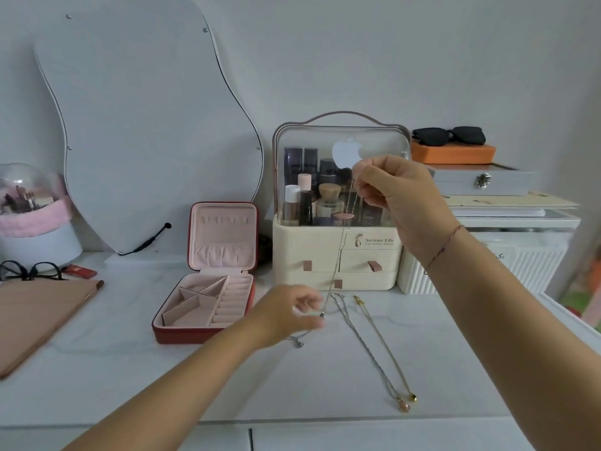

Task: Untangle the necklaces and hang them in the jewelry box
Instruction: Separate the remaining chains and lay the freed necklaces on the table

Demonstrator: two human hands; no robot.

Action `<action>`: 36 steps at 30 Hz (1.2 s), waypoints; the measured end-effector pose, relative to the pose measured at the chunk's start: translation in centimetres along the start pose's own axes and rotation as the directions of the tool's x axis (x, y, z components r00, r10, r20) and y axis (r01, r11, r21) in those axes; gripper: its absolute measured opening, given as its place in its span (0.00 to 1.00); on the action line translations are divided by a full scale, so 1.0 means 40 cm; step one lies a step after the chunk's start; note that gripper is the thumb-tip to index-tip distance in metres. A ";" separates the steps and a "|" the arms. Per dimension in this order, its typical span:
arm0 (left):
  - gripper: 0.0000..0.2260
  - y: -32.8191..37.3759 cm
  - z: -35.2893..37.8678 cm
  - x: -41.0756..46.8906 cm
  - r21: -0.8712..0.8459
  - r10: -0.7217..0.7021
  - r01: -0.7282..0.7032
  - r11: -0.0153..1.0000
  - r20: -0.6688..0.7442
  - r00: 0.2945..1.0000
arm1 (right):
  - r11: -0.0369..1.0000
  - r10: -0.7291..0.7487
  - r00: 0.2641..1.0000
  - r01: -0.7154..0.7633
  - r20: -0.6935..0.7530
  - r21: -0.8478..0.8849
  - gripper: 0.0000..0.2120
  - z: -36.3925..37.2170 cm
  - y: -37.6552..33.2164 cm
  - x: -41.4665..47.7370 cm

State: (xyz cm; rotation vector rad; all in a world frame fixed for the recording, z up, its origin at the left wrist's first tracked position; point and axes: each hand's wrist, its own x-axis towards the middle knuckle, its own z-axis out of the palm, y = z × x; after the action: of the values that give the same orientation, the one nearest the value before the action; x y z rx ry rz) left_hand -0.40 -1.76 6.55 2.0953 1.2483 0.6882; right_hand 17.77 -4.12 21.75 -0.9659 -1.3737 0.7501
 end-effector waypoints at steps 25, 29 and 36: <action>0.10 -0.068 0.105 -0.003 -0.049 0.002 -0.003 0.999 -0.028 1.000 | 0.988 0.072 0.997 -0.072 0.003 0.136 0.09 0.010 0.045 -0.007; 0.04 -0.064 0.101 -0.004 -0.064 0.016 -0.019 0.998 -0.046 0.999 | 0.987 0.067 0.998 -0.066 -0.001 0.149 0.08 0.002 0.033 0.000; 0.08 -0.053 0.120 0.008 -0.143 0.007 -0.004 0.990 0.016 1.000 | 0.984 0.095 0.995 -0.094 0.003 0.152 0.10 0.011 0.046 0.003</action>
State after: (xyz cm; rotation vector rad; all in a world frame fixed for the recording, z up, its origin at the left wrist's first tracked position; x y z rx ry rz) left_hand 1.81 -1.76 1.78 1.9844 1.1501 0.7391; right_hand 17.52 -3.13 20.14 -0.9161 -1.2539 0.9106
